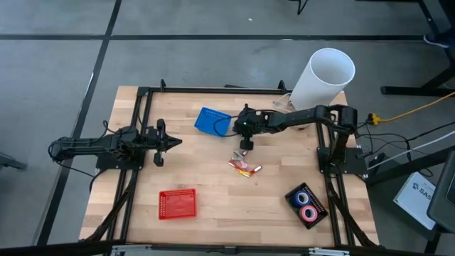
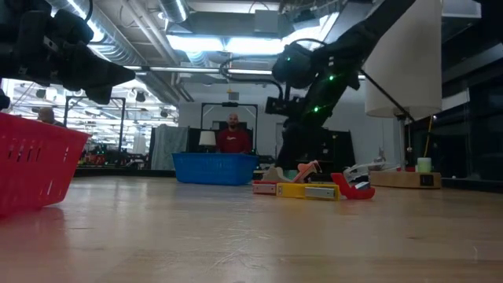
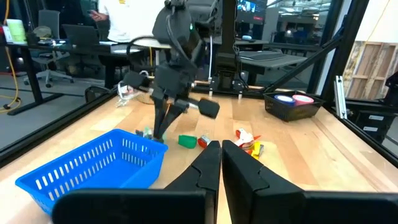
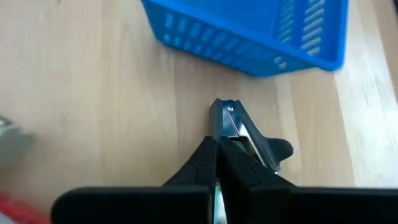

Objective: Pick and place Stapler, Stapler remover, tape
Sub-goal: Put the black staple remover into the blue bin

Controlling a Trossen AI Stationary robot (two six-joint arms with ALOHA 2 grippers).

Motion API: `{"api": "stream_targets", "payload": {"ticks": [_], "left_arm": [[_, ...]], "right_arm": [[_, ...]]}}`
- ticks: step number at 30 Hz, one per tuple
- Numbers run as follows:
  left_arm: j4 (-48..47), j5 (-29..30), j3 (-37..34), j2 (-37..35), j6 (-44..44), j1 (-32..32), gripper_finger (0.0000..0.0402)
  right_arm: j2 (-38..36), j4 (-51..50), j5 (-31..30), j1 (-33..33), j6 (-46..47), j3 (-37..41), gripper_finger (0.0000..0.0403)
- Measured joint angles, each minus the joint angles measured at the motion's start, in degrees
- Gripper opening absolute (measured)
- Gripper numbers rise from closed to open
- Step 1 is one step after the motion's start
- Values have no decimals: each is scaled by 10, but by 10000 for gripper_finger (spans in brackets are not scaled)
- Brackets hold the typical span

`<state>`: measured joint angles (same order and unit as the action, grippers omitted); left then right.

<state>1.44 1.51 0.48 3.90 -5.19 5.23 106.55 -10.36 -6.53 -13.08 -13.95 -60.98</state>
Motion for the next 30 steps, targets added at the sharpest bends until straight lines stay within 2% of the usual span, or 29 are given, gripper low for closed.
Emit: {"api": "stream_targets", "payload": {"ticks": [15, 21, 26, 30], "left_arm": [[0, 4, 0, 0, 0, 0, 11], [0, 4, 0, 0, 0, 0, 6], [0, 4, 0, 0, 0, 0, 6], [0, 4, 0, 0, 0, 0, 8]], "right_arm": [[-130, -86, 1, 0, 50, -2, 1], [-152, -53, 3, 0, 52, -3, 1], [-152, 13, 21, 0, 45, -3, 1], [-136, 27, 31, 0, 25, -36, 0]]}}
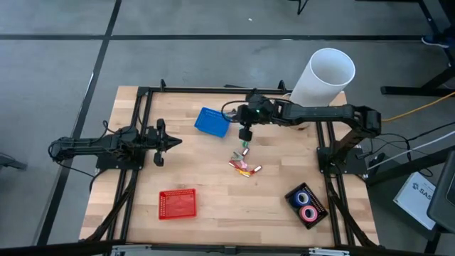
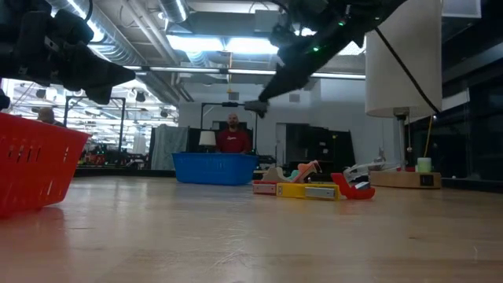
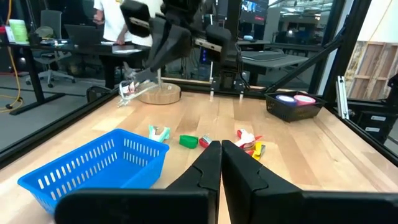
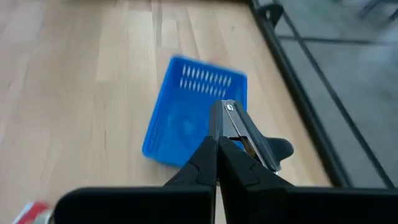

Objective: Pick and place Stapler, Stapler remover, tape
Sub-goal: Put the black staple remover into the blue bin

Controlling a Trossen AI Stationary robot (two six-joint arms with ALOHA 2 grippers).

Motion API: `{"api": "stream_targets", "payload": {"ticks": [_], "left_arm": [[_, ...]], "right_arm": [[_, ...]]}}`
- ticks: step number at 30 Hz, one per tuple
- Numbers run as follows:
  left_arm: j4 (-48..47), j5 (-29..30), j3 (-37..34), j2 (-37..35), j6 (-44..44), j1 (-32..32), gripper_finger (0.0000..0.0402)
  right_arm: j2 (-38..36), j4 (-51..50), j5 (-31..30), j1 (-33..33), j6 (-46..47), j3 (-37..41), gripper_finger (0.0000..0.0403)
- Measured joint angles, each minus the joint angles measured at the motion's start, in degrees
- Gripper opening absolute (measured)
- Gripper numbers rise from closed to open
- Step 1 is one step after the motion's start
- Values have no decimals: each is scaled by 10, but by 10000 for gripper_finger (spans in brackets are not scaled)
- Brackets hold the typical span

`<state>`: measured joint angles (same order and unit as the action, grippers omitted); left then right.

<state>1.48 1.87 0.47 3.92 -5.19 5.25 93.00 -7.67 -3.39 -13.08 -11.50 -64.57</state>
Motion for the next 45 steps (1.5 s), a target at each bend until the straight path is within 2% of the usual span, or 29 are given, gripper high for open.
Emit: {"api": "stream_targets", "payload": {"ticks": [12, 16, 25, 28, 37, 45], "left_arm": [[0, 0, 0, 0, 0, 0, 9], [0, 0, 0, 0, 0, 0, 10], [0, 0, 0, 0, 0, 0, 8], [0, 0, 0, 0, 0, 0, 7], [0, 0, 0, 0, 0, 0, 6], [0, 0, 0, 0, 0, 0, 13]], "right_arm": [[123, -7, 21, -21, -25, -144, 0], [169, -15, 29, -29, -21, -171, 0], [256, -15, 92, -42, 16, -193, 0], [269, -28, 103, -42, 18, -193, 0], [272, -43, 122, -32, -82, -193, 4], [265, -100, 120, -20, -84, -192, 6]]}}
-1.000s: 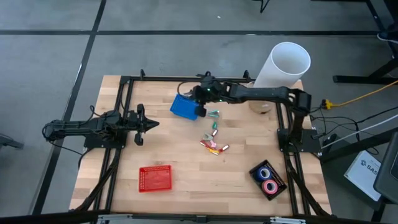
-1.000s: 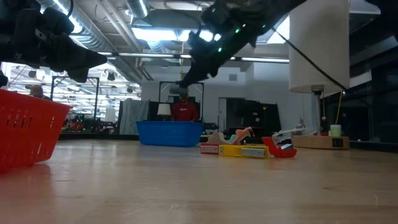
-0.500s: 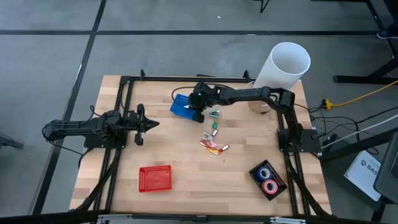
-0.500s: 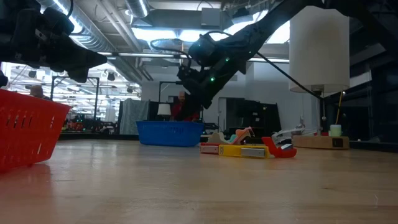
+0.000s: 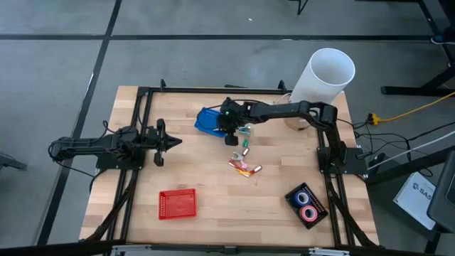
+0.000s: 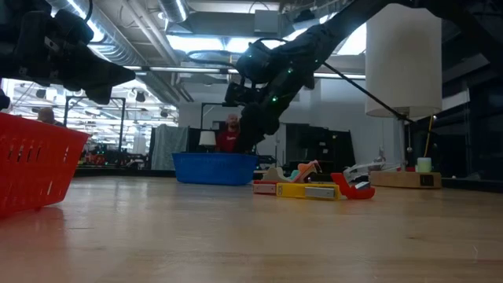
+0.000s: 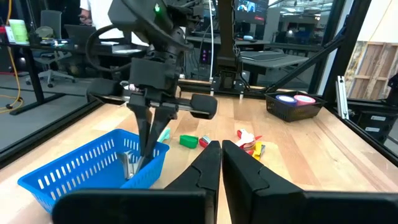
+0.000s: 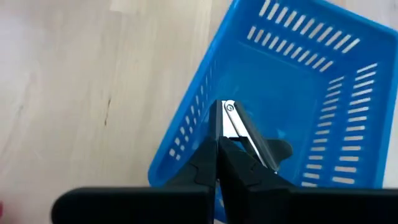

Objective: Pick and place Stapler, Stapler remover, tape
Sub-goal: Put the black staple remover into the blue bin, then put the light blue staple remover into the blue bin

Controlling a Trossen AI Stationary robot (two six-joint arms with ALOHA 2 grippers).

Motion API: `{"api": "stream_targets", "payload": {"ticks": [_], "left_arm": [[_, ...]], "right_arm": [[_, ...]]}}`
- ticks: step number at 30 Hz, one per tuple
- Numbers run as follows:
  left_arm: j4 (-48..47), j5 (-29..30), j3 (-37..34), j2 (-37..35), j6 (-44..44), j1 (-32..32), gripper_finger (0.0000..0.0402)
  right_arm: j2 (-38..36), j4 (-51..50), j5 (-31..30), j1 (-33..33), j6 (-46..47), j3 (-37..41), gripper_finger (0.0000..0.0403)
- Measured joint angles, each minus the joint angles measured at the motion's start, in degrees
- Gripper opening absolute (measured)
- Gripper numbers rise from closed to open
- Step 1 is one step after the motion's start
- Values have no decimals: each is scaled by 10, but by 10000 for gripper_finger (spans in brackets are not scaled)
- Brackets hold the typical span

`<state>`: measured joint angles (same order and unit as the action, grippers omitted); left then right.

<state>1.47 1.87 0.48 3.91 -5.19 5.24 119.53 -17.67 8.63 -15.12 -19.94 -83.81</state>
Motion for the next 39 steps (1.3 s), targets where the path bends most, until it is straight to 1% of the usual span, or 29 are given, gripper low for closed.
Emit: {"api": "stream_targets", "payload": {"ticks": [6, 9, 14, 23, 28, 32, 37, 39], "left_arm": [[0, 0, 0, 0, 0, 0, 9], [0, 0, 0, 0, 0, 0, 9], [0, 0, 0, 0, 0, 0, 13], [0, 0, 0, 0, 0, 0, 9], [0, 0, 0, 0, 0, 0, 12], [0, 0, 0, 0, 0, 0, 9], [0, 0, 0, 0, 0, 0, 9], [0, 0, 0, 0, 0, 0, 12]], "right_arm": [[0, -19, 0, 2, 2, 0, 8], [0, -22, 0, 2, 2, 0, 19], [-5, -29, -1, 2, 3, 0, 51], [-45, -50, -1, -7, 9, 0, 125], [-78, -74, -2, -6, 17, 0, 154], [-110, -105, -1, -6, 17, 0, 167], [-141, -151, 0, -6, 32, 1, 169], [-156, -154, 0, -6, 47, 15, 169]]}}
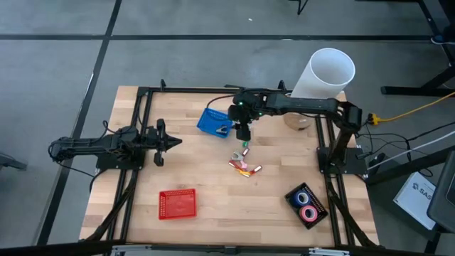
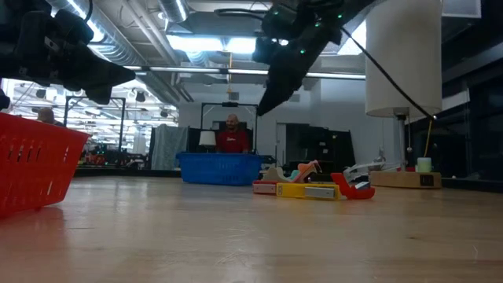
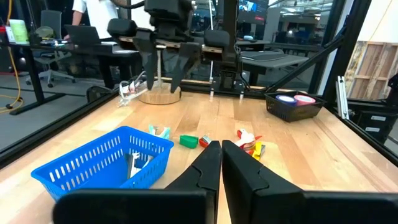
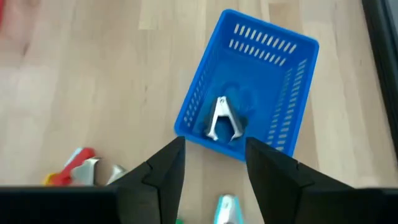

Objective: Pick and place Stapler, Stapler remover, tape
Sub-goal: Put the light blue staple remover into the blue bin

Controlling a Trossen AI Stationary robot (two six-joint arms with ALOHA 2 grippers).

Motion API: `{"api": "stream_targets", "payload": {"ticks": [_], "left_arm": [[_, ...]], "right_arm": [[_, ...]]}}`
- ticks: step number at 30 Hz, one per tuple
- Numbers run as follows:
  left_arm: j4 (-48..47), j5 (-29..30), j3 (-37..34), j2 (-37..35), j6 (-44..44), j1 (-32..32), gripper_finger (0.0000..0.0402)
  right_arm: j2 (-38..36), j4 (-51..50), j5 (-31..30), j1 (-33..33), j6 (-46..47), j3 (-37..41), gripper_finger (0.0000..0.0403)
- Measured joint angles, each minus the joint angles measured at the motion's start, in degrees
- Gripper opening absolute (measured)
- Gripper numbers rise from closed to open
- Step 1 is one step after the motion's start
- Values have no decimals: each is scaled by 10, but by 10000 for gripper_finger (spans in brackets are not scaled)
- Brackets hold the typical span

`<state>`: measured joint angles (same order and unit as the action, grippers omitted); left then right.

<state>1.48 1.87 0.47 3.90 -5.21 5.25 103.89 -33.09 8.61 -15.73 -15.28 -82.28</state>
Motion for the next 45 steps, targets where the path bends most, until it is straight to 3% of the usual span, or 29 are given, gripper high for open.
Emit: {"api": "stream_targets", "payload": {"ticks": [5, 13, 22, 39, 45], "left_arm": [[0, 0, 0, 0, 0, 0, 10], [0, 0, 0, 0, 0, 0, 11], [0, 0, 0, 0, 0, 0, 8], [0, 0, 0, 0, 0, 0, 6], [0, 0, 0, 0, 0, 0, 10]], "right_arm": [[-50, 31, -4, 0, 15, 87, 169], [-139, 129, -74, 0, 31, 246, 169], [-154, 281, -96, -2, 23, 373, 169], [-51, 367, -95, -11, 11, 373, 168], [-48, 368, -110, -11, 11, 365, 112]]}}
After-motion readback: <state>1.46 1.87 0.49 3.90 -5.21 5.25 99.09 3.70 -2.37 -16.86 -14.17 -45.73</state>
